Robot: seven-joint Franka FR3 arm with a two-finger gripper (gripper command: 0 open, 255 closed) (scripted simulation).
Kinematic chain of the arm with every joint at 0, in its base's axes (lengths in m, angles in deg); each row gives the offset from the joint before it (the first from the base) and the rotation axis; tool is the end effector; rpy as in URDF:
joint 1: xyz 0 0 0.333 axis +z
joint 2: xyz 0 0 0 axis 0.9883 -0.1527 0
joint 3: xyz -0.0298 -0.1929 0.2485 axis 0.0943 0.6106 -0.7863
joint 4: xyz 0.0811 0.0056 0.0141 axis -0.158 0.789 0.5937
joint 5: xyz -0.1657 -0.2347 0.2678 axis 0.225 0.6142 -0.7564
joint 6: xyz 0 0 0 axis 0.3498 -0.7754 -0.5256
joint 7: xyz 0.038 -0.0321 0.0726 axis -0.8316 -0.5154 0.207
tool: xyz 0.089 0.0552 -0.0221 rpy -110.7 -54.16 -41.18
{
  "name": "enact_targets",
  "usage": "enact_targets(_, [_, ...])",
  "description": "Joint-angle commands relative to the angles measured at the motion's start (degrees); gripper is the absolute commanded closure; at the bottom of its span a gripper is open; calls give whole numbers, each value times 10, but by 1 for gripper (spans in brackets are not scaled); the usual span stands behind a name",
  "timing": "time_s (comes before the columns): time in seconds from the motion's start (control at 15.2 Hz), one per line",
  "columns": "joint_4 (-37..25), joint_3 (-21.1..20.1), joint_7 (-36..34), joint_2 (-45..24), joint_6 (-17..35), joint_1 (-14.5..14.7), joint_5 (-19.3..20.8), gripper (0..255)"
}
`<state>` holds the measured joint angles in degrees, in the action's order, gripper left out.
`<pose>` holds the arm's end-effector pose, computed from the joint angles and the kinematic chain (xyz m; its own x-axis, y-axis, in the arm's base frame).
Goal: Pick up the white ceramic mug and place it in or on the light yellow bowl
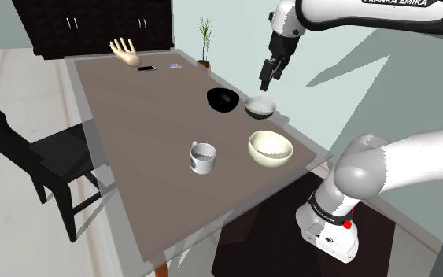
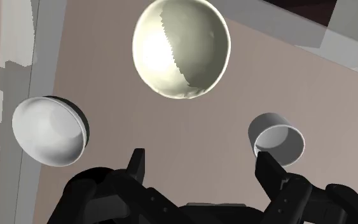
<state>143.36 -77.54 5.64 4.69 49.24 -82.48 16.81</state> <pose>0.3305 0.0104 0.5857 0.9909 0.1105 0.0772 0.0993 -0.9856 0.1371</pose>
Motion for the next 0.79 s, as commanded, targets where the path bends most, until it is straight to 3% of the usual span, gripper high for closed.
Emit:
enact_targets(0.0, [0, 0, 0, 0, 0, 0, 0, 0])
enact_targets(0.73, [61, -77, -92, -121, 156, 32, -46, 0])
